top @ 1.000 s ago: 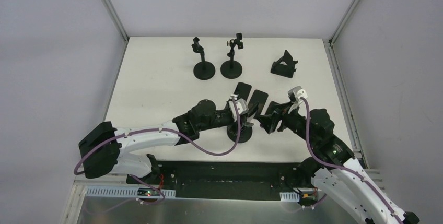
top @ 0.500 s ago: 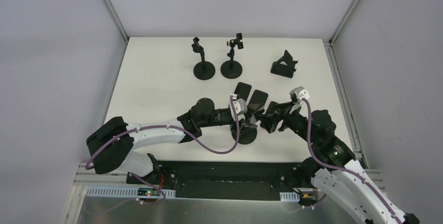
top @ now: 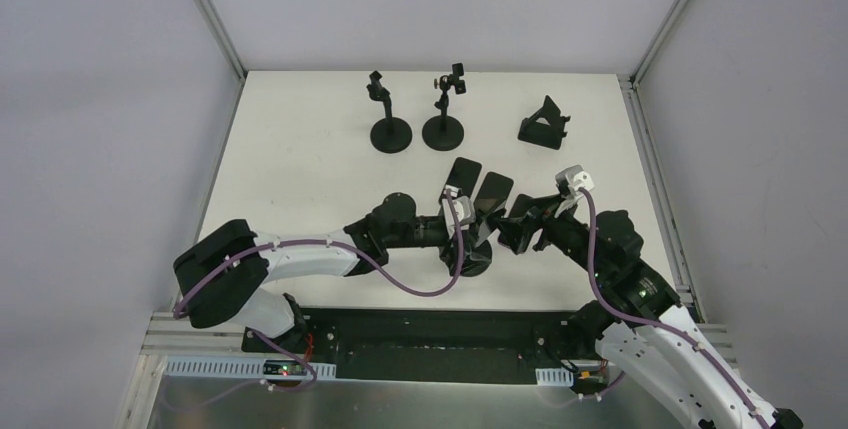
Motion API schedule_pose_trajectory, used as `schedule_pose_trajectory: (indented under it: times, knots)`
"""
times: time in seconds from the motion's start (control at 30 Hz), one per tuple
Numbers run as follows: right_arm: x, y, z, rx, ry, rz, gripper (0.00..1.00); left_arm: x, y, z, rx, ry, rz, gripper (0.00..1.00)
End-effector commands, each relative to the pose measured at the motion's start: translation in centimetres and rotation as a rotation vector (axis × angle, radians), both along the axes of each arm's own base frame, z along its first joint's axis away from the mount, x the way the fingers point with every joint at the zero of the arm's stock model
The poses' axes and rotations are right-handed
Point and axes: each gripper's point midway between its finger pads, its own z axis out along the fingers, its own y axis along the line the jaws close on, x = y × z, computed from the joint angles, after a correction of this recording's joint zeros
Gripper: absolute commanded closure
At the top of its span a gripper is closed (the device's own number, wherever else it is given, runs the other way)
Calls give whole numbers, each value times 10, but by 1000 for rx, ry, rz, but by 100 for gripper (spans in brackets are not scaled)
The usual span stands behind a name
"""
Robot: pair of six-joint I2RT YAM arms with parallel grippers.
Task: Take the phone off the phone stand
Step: Adjust the phone stand with the phone at the center of the board.
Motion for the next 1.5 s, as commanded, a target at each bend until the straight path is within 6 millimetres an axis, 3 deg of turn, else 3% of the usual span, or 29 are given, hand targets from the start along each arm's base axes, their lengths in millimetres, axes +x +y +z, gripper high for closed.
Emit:
schedule_pose_trajectory:
  times: [0.0,0.4,0.53,0.8,1.33,1.47]
  knots:
    - [4,-1,7,11,-25,-14,15,-4,-2,10,-48,-5,-28,1]
    - [4,0,6,6,-12,-10,15,12,7,33,-228,-33,53,1]
    - [4,1,5,1,-5,-7,15,17,9,34,-231,-61,81,1]
    - [5,2,4,-2,-2,-3,15,24,8,53,-265,-111,106,1]
    - [3,0,7,-7,-9,-5,15,32,-3,63,-284,-121,102,1]
    - [3,-1,6,-9,-8,-9,15,32,-4,60,-281,-106,95,15]
